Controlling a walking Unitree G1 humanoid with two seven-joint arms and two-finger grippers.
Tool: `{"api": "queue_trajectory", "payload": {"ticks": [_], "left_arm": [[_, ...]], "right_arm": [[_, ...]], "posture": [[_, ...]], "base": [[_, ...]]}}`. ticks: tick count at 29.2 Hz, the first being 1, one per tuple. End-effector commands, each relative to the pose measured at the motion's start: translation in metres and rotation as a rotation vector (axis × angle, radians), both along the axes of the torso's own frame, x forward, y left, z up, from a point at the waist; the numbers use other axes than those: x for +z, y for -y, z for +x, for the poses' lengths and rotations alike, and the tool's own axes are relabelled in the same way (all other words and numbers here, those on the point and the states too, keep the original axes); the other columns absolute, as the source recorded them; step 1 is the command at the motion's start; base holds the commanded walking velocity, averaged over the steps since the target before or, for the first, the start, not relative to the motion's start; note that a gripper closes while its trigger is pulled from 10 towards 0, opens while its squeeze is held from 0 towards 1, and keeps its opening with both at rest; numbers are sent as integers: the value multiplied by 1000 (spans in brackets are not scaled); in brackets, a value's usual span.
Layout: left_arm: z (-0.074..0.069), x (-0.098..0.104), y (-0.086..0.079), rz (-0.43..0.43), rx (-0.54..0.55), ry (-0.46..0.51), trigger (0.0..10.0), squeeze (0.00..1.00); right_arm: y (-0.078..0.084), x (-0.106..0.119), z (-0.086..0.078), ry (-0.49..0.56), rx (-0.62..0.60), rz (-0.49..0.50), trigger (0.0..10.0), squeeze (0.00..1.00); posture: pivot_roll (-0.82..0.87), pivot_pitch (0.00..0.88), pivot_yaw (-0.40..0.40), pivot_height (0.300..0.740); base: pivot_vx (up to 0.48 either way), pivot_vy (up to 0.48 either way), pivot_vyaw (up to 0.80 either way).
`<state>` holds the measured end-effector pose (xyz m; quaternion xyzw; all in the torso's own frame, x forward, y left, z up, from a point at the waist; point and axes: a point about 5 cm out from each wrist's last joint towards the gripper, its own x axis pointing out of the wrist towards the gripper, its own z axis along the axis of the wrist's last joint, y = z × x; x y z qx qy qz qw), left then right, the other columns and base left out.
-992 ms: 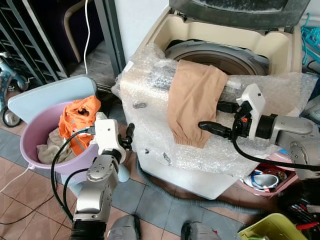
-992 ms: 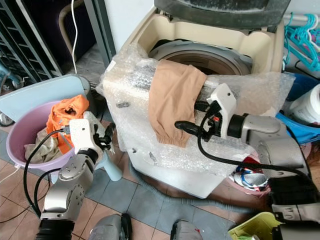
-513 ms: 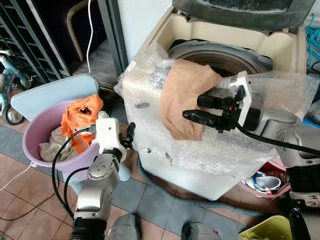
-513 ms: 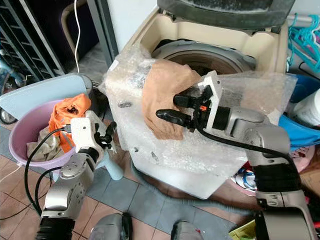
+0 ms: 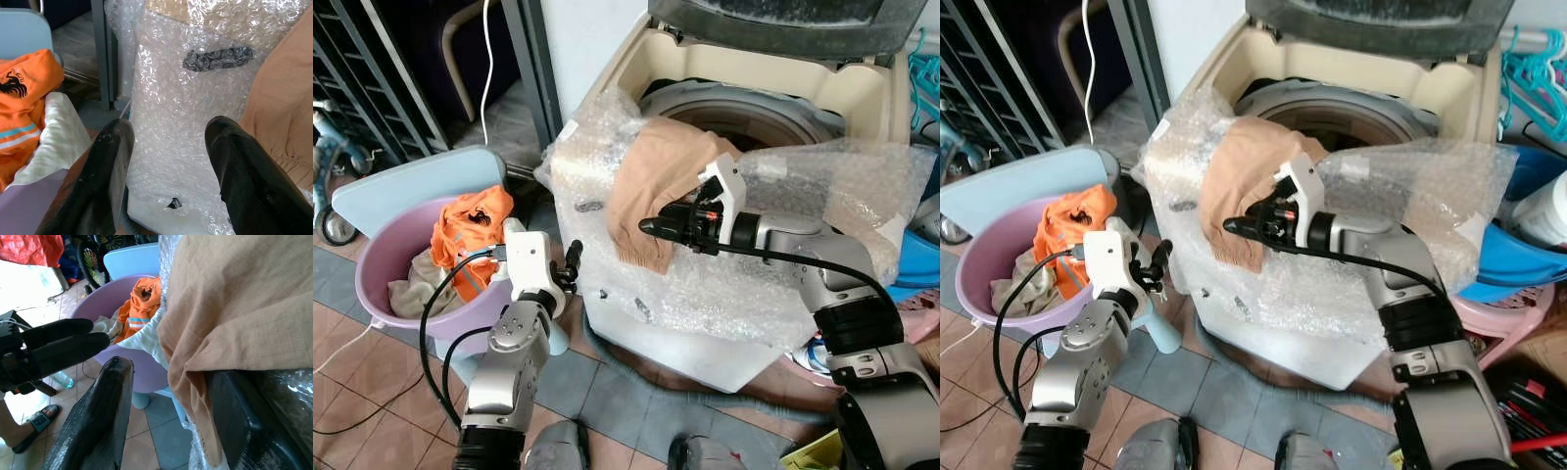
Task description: Clothes washing
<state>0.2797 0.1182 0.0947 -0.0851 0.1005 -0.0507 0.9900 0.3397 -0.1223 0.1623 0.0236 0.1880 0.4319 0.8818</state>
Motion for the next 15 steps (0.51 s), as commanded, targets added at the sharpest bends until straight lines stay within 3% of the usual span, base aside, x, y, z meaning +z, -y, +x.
{"api": "queue_trajectory", "payload": {"ticks": [1, 6, 9, 15], "left_arm": [[-1, -5, 3, -15, 12, -24, 10000, 0], [0, -6, 3, -16, 16, -32, 10000, 0], [0, -6, 3, -17, 17, -33, 10000, 0], [2, -6, 4, -18, 13, -30, 10000, 0]], "right_arm": [[6, -4, 7, -6, -106, -45, 0, 0], [11, -1, 14, 14, -217, 19, 0, 0], [14, 9, 21, 19, -305, 149, 0, 0], [15, 32, 33, 39, -368, 351, 0, 0]], "posture": [[-40, 70, 31, 740], [-43, 79, 30, 740], [-48, 75, 31, 740], [-49, 68, 34, 740]], "base": [[0, 0, 0], [0, 0, 0], [0, 0, 0], [0, 0, 0]]}}
